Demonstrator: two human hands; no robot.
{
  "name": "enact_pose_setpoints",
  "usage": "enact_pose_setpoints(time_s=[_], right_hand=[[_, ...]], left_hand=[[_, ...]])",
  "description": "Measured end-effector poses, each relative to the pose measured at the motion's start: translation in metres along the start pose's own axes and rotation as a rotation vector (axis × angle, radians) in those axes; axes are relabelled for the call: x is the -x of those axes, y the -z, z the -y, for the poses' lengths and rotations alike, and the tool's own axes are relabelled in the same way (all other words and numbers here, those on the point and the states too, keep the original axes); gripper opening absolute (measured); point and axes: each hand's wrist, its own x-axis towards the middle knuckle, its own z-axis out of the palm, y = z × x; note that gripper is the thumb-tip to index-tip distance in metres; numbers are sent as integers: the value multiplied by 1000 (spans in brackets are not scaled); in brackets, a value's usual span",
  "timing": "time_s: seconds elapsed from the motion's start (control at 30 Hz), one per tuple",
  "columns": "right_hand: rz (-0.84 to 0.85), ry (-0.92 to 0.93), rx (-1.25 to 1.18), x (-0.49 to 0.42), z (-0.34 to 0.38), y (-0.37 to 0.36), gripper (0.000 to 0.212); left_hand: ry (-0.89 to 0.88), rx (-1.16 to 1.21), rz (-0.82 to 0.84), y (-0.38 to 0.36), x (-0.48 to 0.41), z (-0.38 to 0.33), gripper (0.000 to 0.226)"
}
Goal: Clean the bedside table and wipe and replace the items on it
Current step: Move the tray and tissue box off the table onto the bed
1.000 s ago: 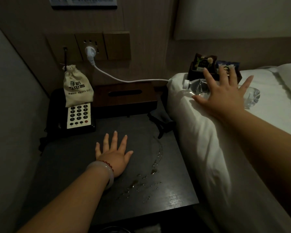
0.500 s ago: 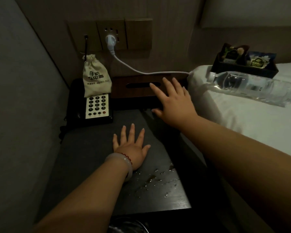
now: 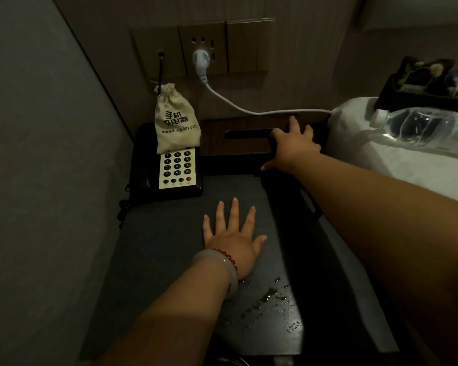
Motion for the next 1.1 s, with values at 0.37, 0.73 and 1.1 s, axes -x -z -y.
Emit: enact_pose_setpoints(time_s=[0.37, 0.73, 1.1], right_hand=[[-307, 80, 30, 70, -22, 25, 72], [-581, -81, -89, 180, -95, 66, 71], [-508, -366, 40, 255, -177, 83, 74]], left_hand=[[29, -10, 25, 5, 3, -5, 62], [23, -2, 51, 12, 10, -8, 61], [48, -5, 55, 15, 11, -12, 61]])
